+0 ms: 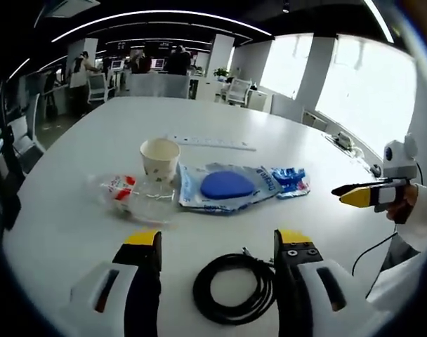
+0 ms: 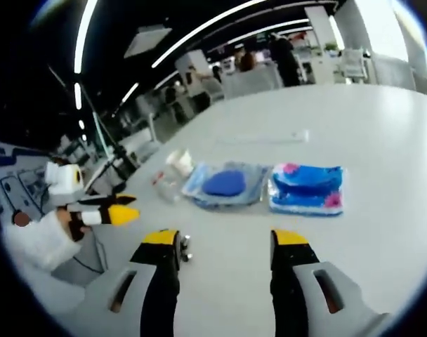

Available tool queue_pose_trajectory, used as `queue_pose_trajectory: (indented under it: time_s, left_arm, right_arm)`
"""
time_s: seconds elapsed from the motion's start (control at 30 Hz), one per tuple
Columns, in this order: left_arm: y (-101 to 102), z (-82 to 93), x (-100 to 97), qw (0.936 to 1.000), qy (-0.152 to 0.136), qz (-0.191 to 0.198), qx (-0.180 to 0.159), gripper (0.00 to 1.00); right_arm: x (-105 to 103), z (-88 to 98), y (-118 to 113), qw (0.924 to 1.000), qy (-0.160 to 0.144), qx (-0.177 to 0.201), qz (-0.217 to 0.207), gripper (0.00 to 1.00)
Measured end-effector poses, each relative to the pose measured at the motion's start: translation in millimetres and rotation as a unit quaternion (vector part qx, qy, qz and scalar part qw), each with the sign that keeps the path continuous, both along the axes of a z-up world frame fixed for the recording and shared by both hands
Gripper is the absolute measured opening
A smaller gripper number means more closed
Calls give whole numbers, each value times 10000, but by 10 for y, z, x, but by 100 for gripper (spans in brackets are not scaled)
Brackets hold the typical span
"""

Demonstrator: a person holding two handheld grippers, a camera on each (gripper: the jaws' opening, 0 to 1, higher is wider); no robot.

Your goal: Arrange the tabletop items into an orderly group along one side of the table until the central work area is clear of visible clutter.

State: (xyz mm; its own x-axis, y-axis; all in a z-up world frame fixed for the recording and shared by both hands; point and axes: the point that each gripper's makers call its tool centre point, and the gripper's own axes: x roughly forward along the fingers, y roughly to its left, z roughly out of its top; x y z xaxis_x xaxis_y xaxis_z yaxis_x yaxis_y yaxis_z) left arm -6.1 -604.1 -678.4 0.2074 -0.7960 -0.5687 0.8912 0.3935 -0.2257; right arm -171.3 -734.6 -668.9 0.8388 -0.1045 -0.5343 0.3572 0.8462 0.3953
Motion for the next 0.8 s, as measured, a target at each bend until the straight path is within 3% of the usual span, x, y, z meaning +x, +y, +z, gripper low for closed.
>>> queue_pose_trajectory:
  time_s: [0.37, 0.8]
  left_arm:
    - [133, -48, -62, 9999, -7, 2, 132, 64]
    - [80, -14, -99, 9999, -23, -39, 110, 63]
  right_arm:
    - [-277, -11, 59, 9995, -80, 161, -263, 50]
    - [-273, 6, 69, 9995, -103, 160, -242, 50]
